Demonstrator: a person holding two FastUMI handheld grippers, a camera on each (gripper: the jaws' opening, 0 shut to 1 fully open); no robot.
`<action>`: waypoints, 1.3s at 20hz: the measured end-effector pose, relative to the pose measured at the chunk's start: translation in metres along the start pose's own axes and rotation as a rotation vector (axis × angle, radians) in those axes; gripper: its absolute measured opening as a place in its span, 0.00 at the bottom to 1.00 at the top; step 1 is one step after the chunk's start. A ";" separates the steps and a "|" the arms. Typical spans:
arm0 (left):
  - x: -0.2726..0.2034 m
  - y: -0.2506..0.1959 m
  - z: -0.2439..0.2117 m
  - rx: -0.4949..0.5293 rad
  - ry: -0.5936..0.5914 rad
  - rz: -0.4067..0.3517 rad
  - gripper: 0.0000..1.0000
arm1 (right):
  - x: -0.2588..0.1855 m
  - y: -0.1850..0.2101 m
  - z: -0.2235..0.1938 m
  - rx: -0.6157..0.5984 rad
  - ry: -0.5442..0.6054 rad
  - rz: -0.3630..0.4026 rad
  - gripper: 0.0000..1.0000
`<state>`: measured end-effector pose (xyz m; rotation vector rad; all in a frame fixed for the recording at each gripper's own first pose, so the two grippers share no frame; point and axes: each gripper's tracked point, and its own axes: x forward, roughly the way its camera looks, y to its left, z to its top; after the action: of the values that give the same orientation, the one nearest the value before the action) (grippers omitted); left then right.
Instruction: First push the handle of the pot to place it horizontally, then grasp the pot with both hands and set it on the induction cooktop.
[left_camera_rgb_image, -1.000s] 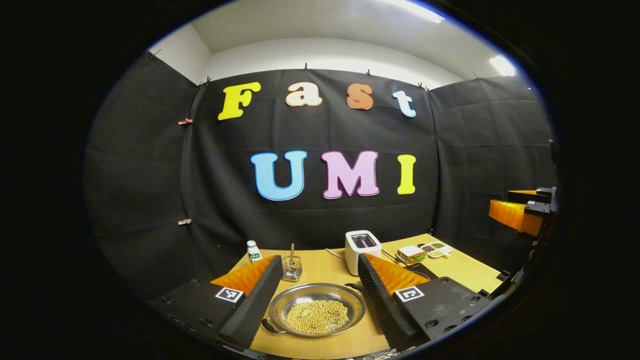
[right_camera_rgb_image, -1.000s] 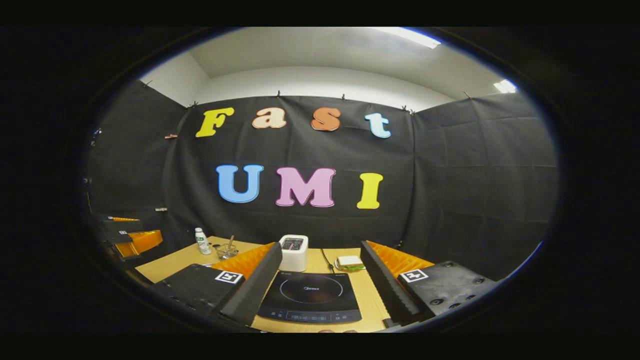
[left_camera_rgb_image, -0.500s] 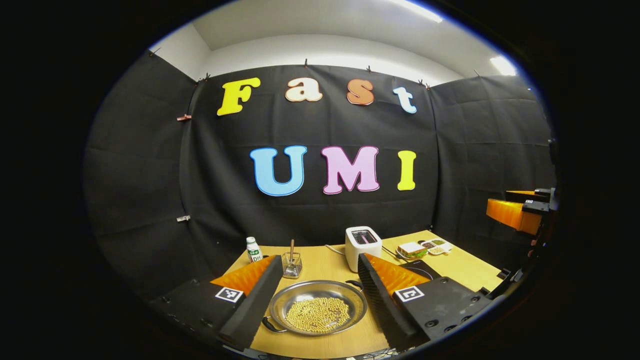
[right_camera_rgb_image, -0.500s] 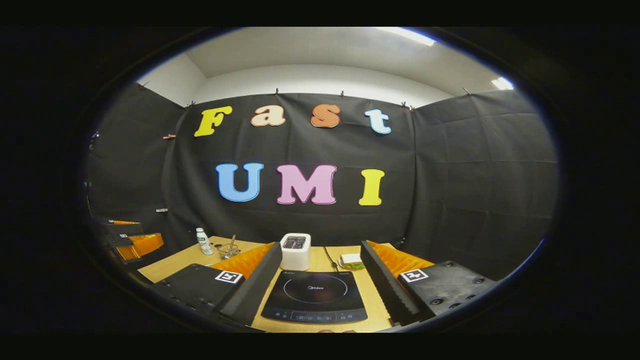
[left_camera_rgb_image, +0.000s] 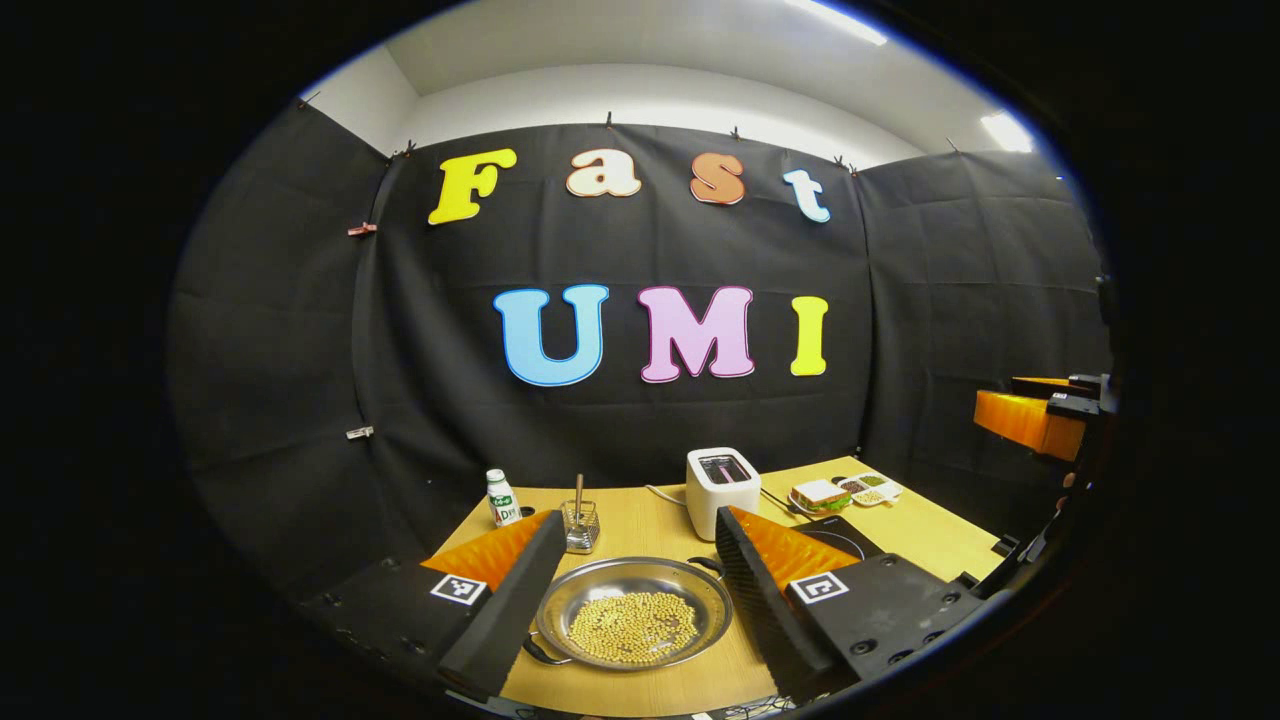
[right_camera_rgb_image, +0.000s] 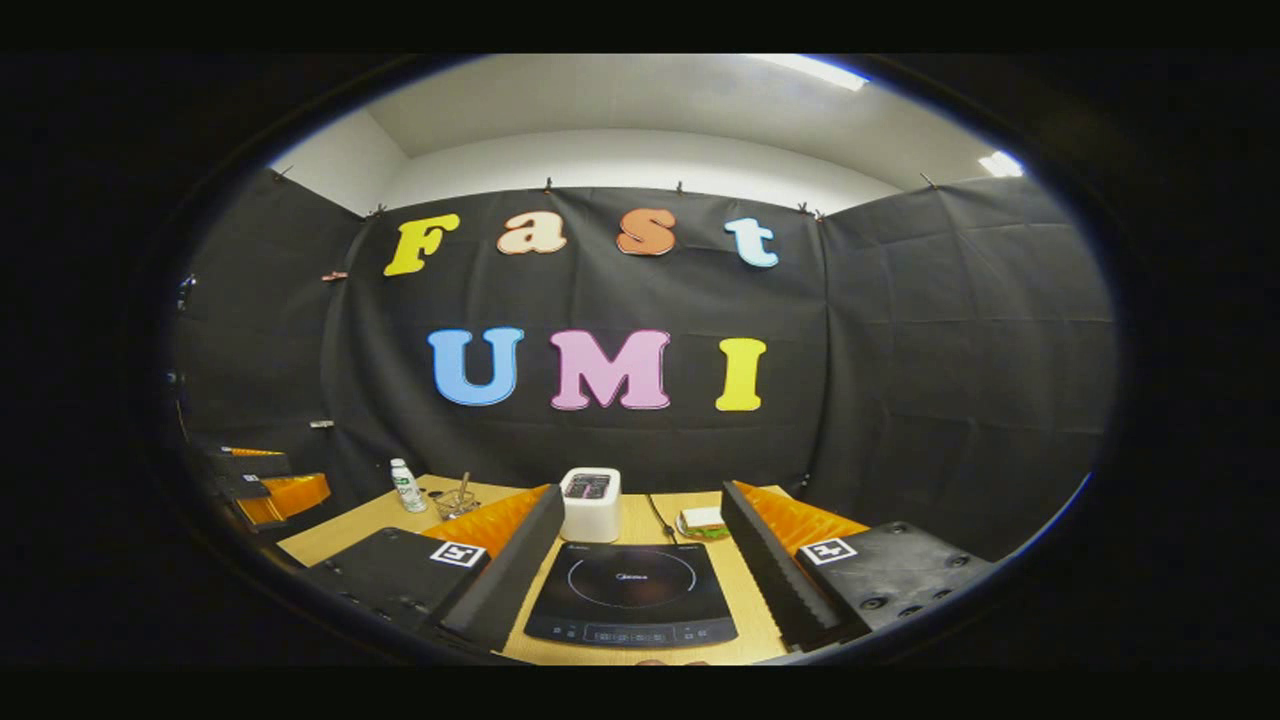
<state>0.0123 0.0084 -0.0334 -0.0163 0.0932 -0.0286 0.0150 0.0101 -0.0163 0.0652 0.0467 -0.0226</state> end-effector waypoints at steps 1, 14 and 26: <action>0.000 0.001 -0.001 0.000 0.004 0.003 0.94 | 0.000 0.002 -0.001 0.000 0.002 0.002 0.98; 0.013 0.022 -0.054 0.030 0.144 -0.037 0.64 | -0.001 0.005 -0.016 -0.013 0.042 -0.001 0.98; 0.007 0.031 -0.166 0.037 0.416 -0.187 0.05 | -0.009 0.001 -0.052 -0.008 0.125 -0.020 1.00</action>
<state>0.0041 0.0363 -0.2002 0.0187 0.5071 -0.2210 0.0040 0.0147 -0.0675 0.0579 0.1726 -0.0386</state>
